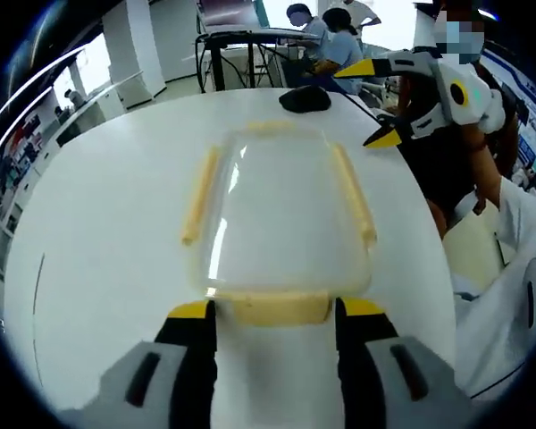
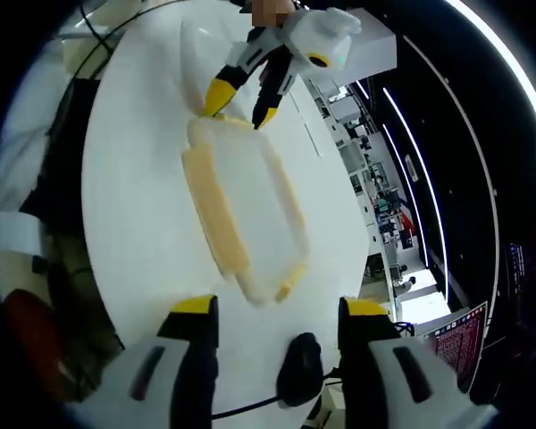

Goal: Snap each plastic latch of the storage box into its locked position after aligning the lid with the box until every specified latch is closed and the lid sits flush.

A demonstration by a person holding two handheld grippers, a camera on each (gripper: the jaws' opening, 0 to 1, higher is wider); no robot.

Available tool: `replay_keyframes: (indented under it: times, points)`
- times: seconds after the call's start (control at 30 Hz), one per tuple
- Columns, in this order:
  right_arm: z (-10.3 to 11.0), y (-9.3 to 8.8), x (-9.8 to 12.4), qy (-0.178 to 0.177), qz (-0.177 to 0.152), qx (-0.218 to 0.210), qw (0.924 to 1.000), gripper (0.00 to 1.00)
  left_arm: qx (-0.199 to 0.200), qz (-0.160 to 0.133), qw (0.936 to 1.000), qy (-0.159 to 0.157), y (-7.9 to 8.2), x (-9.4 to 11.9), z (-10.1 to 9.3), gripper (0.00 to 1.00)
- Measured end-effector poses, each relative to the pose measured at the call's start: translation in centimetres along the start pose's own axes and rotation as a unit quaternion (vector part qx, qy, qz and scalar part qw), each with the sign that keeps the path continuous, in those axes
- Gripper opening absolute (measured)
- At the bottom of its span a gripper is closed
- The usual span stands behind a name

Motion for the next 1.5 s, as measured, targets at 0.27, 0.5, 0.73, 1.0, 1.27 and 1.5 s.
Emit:
replay_keyframes:
  times: [0.27, 0.5, 0.73, 1.0, 1.27, 1.5]
  points:
    - [-0.1, 0.0, 0.1, 0.000, -0.002, 0.000, 1.0000, 0.52, 0.004, 0.000, 1.0000, 0.005, 0.1, -0.1, -0.2, 0.46]
    - [-0.2, 0.0, 0.2, -0.001, -0.005, -0.002, 1.0000, 0.52, 0.001, -0.005, 1.0000, 0.004, 0.2, -0.2, -0.2, 0.39]
    - [-0.1, 0.0, 0.0, 0.002, -0.005, -0.002, 1.0000, 0.52, 0.001, -0.018, 0.9998, 0.003, -0.1, -0.2, -0.9, 0.38]
    - [0.0, 0.4, -0.1, 0.008, -0.009, 0.000, 0.9999, 0.52, -0.005, -0.026, 0.9996, 0.008, 0.1, -0.2, -0.4, 0.37]
    - [0.1, 0.2, -0.2, 0.012, -0.008, -0.004, 0.9999, 0.51, -0.015, -0.039, 0.9989, 0.021, 0.1, 0.0, -0.2, 0.36]
    - [0.1, 0.2, -0.1, 0.021, -0.011, -0.007, 0.9997, 0.50, -0.049, -0.033, 0.9982, -0.001, -0.3, 0.5, -1.4, 0.36]
Point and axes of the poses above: the point that each gripper's makers call its tool centre point, and the gripper's own axes: x roughly backward along the fingers, z roughly to its left, y roughly out of its top, the point moved 3 cm from there along x, roughly backward along the fingers, and after that the axes turned 8 degrees about y, right-handed, at the moved point
